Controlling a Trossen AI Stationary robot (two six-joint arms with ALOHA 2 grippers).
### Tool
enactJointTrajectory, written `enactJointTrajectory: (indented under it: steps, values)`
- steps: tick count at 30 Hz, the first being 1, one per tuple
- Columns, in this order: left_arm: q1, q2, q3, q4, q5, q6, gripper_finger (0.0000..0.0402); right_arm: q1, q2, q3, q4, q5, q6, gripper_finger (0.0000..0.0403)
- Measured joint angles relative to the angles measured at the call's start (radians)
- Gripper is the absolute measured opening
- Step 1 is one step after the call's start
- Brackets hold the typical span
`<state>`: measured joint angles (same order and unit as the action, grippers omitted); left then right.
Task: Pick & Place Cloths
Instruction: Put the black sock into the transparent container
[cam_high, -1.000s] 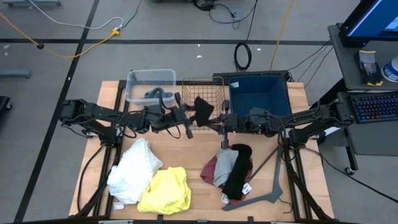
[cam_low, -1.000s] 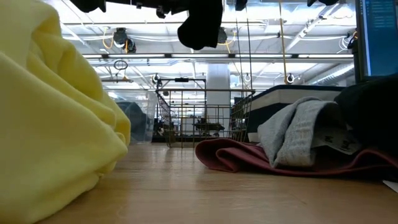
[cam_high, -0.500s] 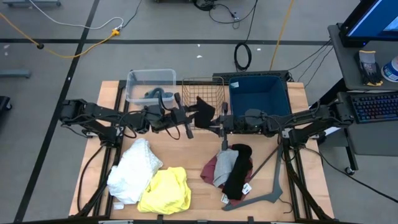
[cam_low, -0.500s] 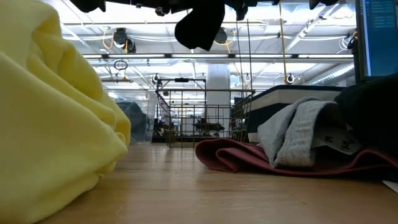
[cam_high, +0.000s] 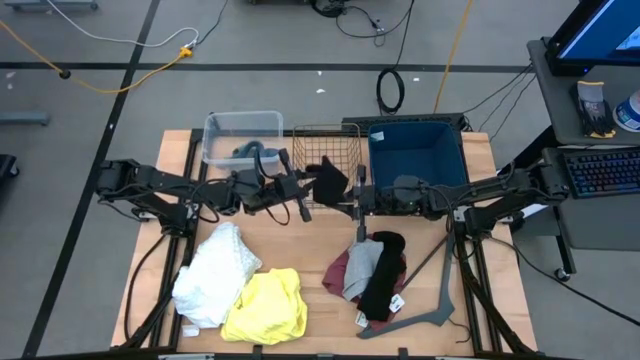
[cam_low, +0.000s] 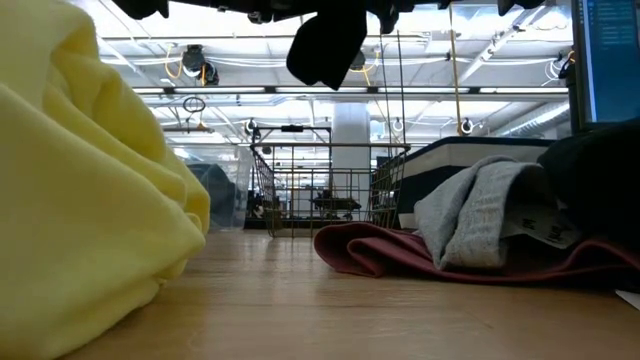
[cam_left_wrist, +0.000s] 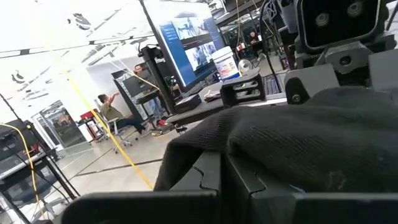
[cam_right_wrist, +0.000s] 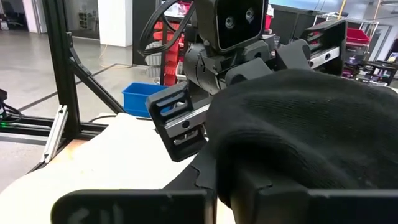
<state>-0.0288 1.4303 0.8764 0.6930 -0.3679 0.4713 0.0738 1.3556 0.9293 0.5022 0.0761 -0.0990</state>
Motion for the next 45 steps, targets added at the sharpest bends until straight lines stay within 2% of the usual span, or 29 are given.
enactJointTrajectory:
  steps: [4, 12, 22, 25, 36, 45]
  values:
    - [-0.014, 0.0, 0.0, 0.002, -0.003, 0.028, 0.0, 0.0, 0.0, 0.0, -0.002, -0.002, -0.006, 0.0006]
    - [-0.062, 0.0, 0.0, 0.074, -0.076, 0.125, 0.0, 0.016, 0.0, 0.0, -0.042, -0.002, 0.008, 0.0004]
    - [-0.114, -0.012, 0.0, 0.116, -0.086, 0.171, 0.0, 0.04, 0.0, 0.0, -0.047, 0.0, 0.008, 0.0006]
    - [-0.134, -0.019, 0.0, 0.143, -0.126, 0.214, 0.0, 0.04, 0.0, 0.0, -0.049, 0.0, 0.008, 0.0012]
    - [-0.189, -0.081, -0.002, 0.151, -0.22, 0.284, 0.0, 0.063, 0.0, 0.0, -0.082, -0.034, 0.062, 0.004]
    - [-0.206, -0.132, 0.001, 0.177, -0.287, 0.346, 0.0, 0.116, 0.001, -0.002, -0.108, -0.028, 0.062, 0.0101]
